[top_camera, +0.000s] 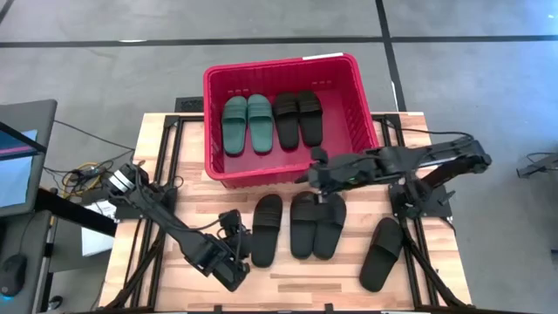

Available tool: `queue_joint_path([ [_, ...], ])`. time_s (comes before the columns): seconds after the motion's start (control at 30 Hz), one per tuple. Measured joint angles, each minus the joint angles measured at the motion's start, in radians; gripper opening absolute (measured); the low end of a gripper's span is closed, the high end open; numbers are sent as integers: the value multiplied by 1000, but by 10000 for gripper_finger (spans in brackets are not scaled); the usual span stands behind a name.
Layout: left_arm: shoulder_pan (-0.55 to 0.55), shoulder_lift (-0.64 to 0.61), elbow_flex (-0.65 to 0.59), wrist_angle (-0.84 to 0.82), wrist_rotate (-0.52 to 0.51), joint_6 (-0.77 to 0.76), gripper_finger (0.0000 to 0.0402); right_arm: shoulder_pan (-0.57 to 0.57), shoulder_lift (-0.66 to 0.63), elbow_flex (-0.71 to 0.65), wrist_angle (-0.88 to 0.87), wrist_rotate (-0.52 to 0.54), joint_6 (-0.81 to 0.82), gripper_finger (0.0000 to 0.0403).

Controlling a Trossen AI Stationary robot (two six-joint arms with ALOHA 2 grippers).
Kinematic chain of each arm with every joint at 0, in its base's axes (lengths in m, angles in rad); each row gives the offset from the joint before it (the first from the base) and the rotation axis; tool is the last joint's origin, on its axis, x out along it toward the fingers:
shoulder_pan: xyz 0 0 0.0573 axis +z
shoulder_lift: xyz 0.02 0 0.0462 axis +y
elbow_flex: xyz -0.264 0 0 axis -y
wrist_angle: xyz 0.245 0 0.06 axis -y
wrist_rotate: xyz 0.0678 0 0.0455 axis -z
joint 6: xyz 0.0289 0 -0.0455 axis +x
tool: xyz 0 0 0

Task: Pick and place slides into bin
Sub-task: Put the black slipper into the red container

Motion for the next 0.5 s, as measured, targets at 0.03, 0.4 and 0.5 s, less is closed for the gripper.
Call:
queue_joint_path([
  [0.03, 5, 6, 0, 21, 0, 7, 141, 7, -19, 0, 0, 8, -1, 173],
  [0.4, 105, 123, 0, 117, 27, 187, 141, 134, -206, 0, -59, 117, -8, 171],
  [0.5, 116, 143, 0, 124, -12, 199, 141, 179, -245, 0, -110, 187, 23, 171],
])
